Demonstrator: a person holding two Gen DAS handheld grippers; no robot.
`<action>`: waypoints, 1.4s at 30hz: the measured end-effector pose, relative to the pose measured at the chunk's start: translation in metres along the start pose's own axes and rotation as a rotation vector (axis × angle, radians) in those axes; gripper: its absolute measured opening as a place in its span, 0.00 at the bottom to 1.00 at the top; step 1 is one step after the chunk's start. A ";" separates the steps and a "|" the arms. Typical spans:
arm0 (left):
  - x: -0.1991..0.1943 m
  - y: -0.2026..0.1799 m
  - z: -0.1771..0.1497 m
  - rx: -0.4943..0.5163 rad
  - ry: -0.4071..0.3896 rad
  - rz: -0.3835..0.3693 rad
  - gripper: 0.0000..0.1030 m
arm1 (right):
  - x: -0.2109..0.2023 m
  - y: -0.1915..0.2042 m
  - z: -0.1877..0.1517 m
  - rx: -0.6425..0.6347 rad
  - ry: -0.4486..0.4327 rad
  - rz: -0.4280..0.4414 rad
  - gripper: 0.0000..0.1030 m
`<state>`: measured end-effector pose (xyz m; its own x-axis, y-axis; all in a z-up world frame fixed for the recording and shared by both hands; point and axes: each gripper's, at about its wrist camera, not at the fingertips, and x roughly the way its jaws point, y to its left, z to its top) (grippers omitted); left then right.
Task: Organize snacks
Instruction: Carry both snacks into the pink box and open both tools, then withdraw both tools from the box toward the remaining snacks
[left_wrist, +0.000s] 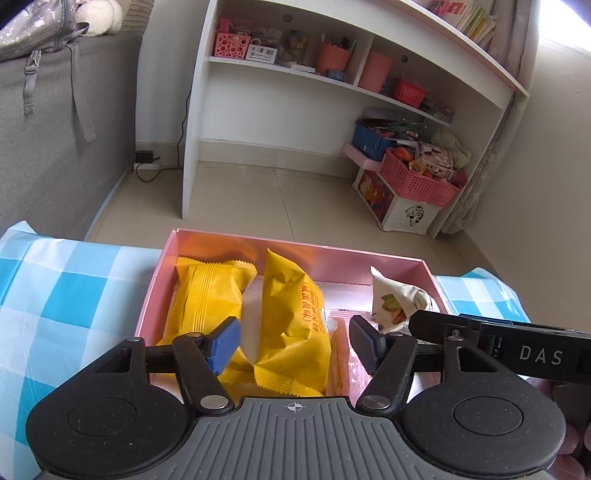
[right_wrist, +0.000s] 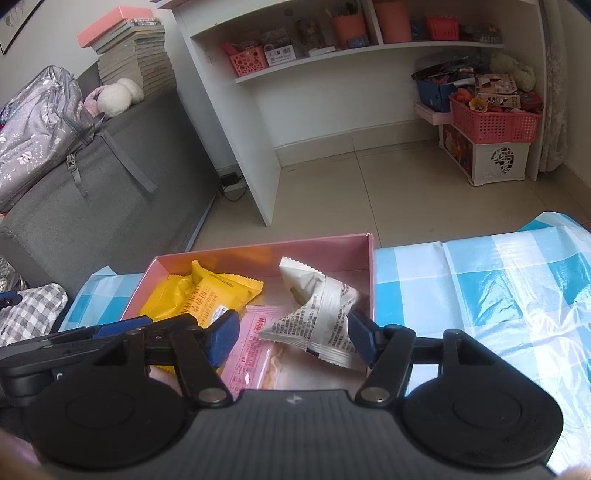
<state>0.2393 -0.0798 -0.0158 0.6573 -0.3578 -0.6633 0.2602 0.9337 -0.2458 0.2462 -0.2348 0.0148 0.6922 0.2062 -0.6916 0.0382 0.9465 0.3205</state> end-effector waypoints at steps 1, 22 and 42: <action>-0.004 0.000 0.000 0.002 -0.001 0.001 0.70 | -0.002 0.001 0.000 -0.001 -0.001 -0.003 0.67; -0.122 0.023 -0.052 0.040 0.025 0.072 0.96 | -0.085 0.055 -0.040 -0.134 0.005 -0.096 0.99; -0.160 0.048 -0.128 0.189 0.075 0.126 0.97 | -0.103 0.063 -0.105 -0.215 0.096 -0.158 1.00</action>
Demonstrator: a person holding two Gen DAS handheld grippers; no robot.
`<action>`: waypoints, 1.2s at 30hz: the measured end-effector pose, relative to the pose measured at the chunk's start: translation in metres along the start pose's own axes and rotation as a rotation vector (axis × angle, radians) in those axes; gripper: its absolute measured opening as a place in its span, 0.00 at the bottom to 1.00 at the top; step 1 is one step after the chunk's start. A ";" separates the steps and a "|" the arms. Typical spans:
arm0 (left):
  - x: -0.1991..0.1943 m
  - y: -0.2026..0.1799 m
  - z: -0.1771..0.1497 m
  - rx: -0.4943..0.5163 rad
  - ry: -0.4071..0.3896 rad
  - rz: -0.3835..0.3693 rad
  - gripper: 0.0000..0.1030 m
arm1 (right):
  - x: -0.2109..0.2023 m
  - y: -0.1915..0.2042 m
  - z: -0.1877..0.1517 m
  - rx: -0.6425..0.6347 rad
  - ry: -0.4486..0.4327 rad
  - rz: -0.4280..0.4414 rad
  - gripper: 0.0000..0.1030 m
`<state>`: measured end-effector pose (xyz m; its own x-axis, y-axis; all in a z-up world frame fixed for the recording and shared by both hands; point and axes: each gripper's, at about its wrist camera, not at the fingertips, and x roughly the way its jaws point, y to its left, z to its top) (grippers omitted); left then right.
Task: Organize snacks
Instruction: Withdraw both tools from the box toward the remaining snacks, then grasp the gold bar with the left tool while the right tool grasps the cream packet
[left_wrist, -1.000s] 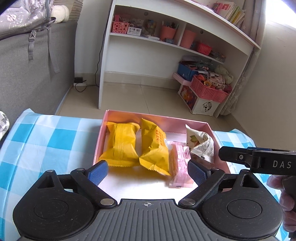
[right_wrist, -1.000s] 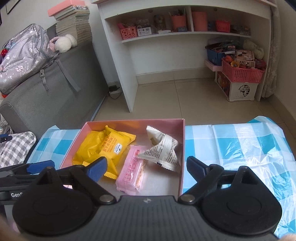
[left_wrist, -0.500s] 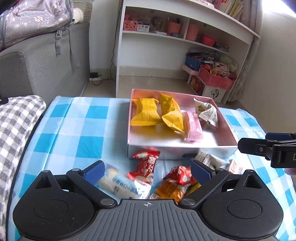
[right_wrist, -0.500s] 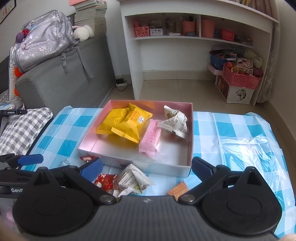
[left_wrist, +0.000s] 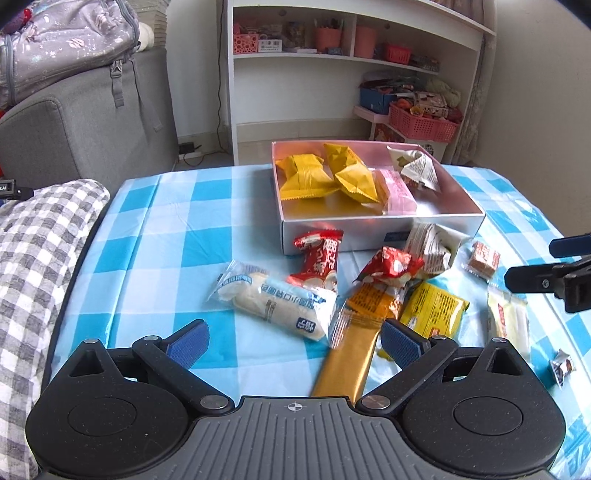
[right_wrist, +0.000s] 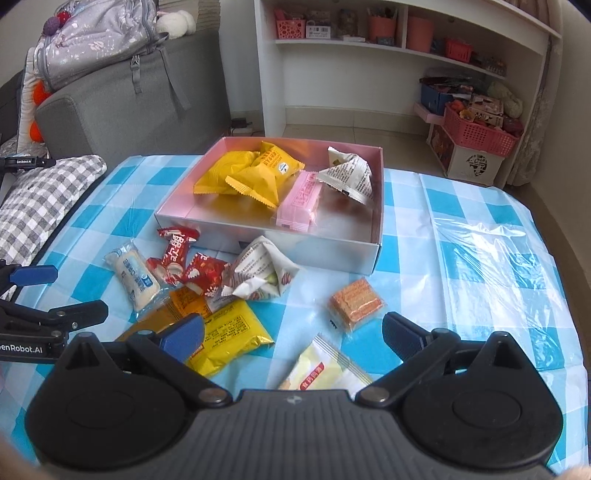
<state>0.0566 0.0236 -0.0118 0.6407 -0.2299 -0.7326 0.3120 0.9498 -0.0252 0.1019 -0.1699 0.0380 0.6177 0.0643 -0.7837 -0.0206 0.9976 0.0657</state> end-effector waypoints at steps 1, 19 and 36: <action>0.002 0.000 -0.002 0.008 0.009 -0.001 0.97 | 0.001 -0.002 -0.003 0.016 0.009 -0.007 1.00; 0.033 -0.022 -0.026 0.146 0.151 -0.026 0.93 | 0.045 -0.010 -0.025 0.158 0.268 -0.062 0.90; 0.044 -0.039 -0.019 0.165 0.171 -0.082 0.40 | 0.051 -0.006 -0.023 0.111 0.277 -0.082 0.48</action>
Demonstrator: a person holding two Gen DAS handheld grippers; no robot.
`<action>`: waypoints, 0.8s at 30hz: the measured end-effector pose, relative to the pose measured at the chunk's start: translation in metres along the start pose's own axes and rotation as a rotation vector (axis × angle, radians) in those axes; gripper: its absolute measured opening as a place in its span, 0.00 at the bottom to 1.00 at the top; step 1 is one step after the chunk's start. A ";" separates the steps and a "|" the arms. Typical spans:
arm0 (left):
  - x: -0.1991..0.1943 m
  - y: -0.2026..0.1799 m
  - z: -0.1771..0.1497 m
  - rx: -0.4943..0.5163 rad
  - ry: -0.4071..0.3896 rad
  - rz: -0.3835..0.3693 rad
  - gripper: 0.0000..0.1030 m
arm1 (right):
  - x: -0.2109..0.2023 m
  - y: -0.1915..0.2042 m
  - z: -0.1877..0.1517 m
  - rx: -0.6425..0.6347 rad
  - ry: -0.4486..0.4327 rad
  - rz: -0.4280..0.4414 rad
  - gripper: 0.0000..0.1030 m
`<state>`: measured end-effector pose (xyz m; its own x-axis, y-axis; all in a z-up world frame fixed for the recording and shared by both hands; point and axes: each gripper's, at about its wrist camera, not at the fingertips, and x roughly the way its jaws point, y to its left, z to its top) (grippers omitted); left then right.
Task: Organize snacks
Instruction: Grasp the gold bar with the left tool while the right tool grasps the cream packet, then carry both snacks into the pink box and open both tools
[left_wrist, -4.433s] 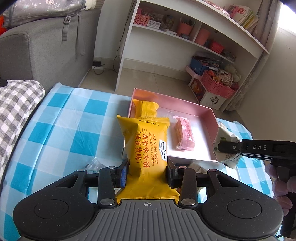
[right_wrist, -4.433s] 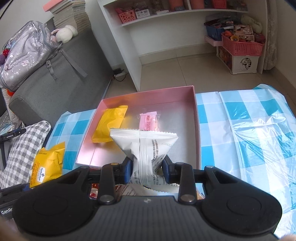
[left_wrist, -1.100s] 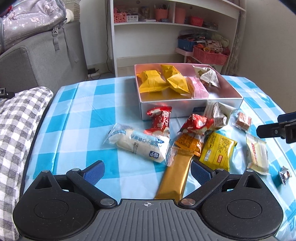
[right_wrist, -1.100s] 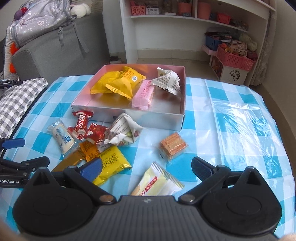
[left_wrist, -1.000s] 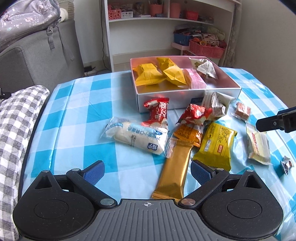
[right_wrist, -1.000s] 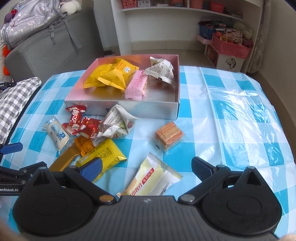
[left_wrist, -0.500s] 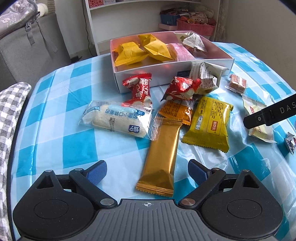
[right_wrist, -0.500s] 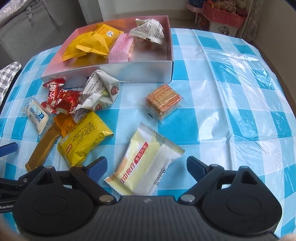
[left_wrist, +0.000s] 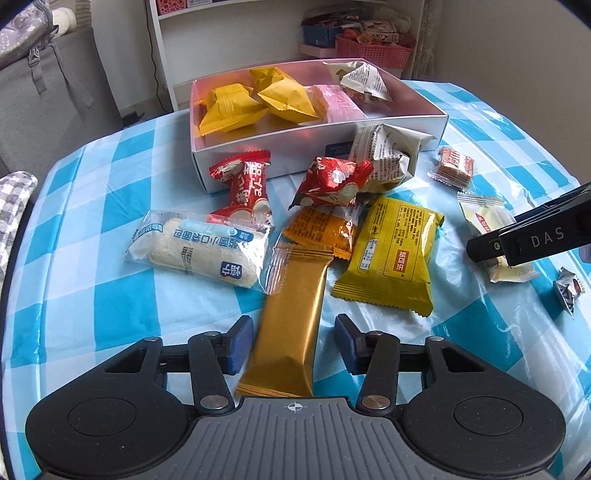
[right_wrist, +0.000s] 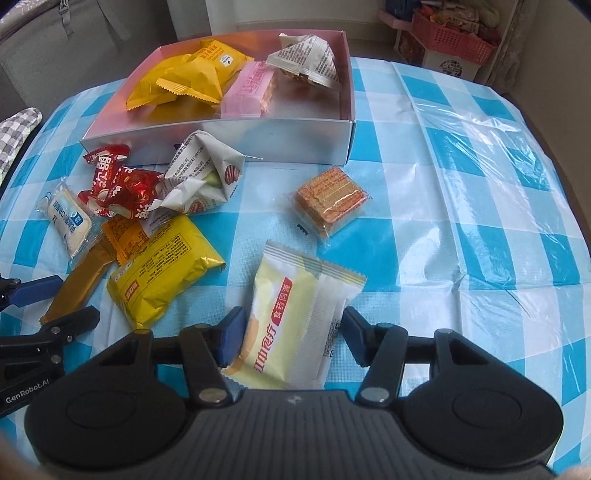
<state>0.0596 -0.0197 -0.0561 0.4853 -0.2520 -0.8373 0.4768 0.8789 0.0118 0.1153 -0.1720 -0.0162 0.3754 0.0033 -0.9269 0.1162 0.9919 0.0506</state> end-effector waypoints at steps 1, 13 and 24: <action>0.000 -0.001 0.001 -0.001 0.002 0.002 0.37 | -0.001 0.000 0.000 -0.002 0.000 0.001 0.45; -0.010 -0.004 0.003 -0.031 0.030 -0.009 0.25 | -0.008 0.004 -0.002 -0.022 -0.026 -0.020 0.42; -0.033 0.000 0.004 -0.055 0.003 -0.034 0.24 | -0.021 0.002 0.004 -0.009 -0.057 0.020 0.42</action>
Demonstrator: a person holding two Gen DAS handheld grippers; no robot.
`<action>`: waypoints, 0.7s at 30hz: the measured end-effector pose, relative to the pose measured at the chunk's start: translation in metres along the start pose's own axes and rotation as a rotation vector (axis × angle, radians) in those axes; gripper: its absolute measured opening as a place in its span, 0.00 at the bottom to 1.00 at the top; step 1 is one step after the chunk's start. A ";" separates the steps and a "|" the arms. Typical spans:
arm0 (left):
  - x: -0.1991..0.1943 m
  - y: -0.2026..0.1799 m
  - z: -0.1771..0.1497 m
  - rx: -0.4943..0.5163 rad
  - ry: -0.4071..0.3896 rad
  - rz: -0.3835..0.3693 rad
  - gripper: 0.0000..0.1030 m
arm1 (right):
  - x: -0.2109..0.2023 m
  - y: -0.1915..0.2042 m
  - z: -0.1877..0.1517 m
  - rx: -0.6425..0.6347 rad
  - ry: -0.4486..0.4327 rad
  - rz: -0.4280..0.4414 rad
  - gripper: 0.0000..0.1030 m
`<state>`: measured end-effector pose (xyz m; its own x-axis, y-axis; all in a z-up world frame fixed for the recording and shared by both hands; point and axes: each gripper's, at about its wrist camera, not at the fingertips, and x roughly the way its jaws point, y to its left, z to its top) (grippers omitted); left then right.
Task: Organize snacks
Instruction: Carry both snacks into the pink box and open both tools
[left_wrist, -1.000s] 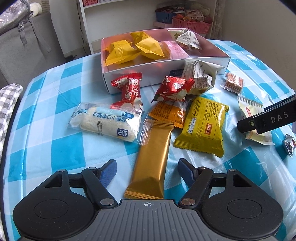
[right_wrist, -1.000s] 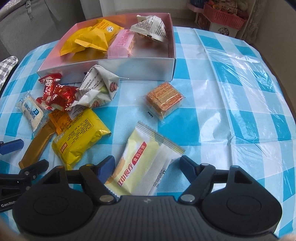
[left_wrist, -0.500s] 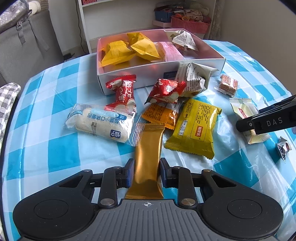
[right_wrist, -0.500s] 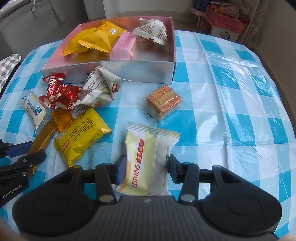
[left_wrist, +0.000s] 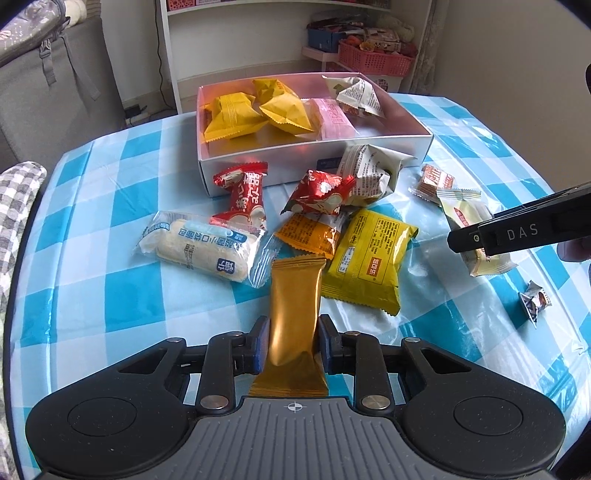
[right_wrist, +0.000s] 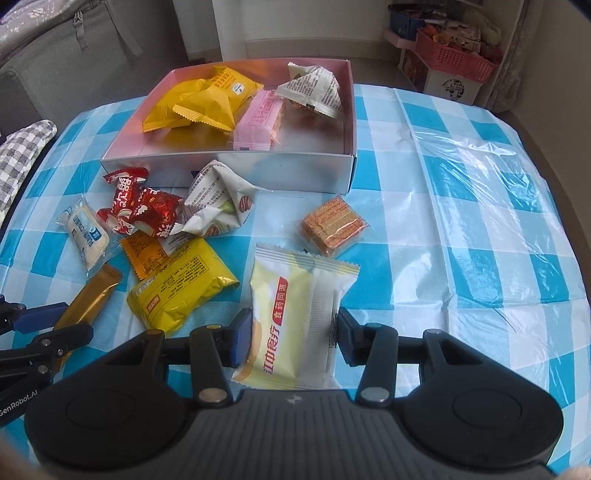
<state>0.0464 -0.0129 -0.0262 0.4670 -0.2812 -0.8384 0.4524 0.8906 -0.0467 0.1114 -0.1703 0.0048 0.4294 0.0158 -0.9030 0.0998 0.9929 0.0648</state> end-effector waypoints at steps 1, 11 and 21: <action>-0.002 0.001 0.000 -0.002 -0.005 -0.001 0.24 | -0.002 0.000 0.001 0.005 -0.004 0.004 0.42; -0.021 0.017 0.008 -0.069 -0.056 -0.009 0.24 | -0.014 -0.002 0.010 0.049 -0.047 0.035 0.42; -0.028 0.025 0.029 -0.131 -0.120 -0.017 0.24 | -0.025 -0.007 0.037 0.110 -0.134 0.078 0.42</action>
<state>0.0671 0.0068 0.0120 0.5507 -0.3301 -0.7666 0.3619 0.9221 -0.1371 0.1334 -0.1822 0.0428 0.5550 0.0689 -0.8290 0.1558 0.9703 0.1850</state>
